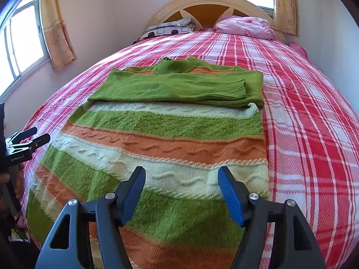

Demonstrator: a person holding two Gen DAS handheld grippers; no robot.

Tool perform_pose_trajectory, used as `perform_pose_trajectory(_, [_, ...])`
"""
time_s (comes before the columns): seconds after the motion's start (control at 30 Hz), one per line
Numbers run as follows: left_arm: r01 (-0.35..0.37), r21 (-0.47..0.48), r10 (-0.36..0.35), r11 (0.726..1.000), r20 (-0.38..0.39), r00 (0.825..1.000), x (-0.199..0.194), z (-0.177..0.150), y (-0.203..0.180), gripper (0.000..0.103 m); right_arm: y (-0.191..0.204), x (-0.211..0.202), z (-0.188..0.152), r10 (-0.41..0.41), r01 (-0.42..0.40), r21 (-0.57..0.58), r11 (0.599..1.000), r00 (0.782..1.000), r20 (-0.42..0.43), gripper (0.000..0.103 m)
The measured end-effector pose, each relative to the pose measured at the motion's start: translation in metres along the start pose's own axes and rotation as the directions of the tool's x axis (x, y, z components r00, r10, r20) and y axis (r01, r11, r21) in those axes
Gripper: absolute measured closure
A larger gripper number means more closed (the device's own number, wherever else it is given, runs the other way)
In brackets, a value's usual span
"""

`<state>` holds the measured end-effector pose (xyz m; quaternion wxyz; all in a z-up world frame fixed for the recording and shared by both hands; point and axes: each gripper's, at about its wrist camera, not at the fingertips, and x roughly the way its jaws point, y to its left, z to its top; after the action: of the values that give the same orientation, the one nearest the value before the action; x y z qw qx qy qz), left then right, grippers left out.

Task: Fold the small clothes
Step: 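Release the sweater and pull both tools back toward the hem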

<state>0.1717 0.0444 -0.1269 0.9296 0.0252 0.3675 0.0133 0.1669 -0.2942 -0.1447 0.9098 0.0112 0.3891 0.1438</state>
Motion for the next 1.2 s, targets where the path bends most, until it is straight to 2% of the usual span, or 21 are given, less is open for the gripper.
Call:
perform_pose_trajectory(0.53, [0.041,0.062,-0.038,0.997,-0.049,0.998,-0.028,-0.035,-0.007,0.000,0.024,-0.024,-0.042,0.011,-0.012,-0.028,1.000,0.999,-0.049,0.035])
perform_pose_trajectory(0.97, [0.096,0.048,-0.090,0.994,-0.122,0.988,-0.034,-0.066,-0.010,0.000,0.037,-0.047,-0.074,0.018,-0.018,0.001,1.000,0.999,-0.051,0.035])
perform_pose_trajectory(1.2, [0.099,0.041,-0.092,0.994,-0.138,0.986,-0.041,-0.075,-0.009,0.000,0.045,-0.054,-0.084,0.024,-0.025,-0.007,1.000,0.997,-0.068,0.035])
